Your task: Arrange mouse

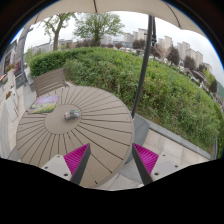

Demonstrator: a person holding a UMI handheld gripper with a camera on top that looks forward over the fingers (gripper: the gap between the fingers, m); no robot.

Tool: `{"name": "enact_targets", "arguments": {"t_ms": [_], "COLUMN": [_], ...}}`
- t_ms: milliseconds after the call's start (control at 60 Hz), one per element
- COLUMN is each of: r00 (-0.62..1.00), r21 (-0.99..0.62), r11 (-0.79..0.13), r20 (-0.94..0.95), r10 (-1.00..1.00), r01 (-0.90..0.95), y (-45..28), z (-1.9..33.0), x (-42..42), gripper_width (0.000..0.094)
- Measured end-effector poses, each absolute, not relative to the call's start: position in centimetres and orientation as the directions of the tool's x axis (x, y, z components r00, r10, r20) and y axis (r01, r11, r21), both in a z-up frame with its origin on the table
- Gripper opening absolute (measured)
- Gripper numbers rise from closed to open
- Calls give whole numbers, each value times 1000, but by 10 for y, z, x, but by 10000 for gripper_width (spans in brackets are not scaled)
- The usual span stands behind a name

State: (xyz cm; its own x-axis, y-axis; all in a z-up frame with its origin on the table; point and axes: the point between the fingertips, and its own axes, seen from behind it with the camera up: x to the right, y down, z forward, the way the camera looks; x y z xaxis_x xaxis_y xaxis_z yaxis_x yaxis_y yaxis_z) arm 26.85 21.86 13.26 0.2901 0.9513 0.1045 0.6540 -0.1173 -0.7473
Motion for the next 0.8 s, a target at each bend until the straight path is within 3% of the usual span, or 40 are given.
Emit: {"name": "enact_targets", "arguments": {"t_ms": [800], "r00": [64], "r21": [-785], "r11": [-13], "r20": [35], "r10": [997], "r01": [620], "y": [31], "z": [101], "x": [174], "gripper_width": [852]}}
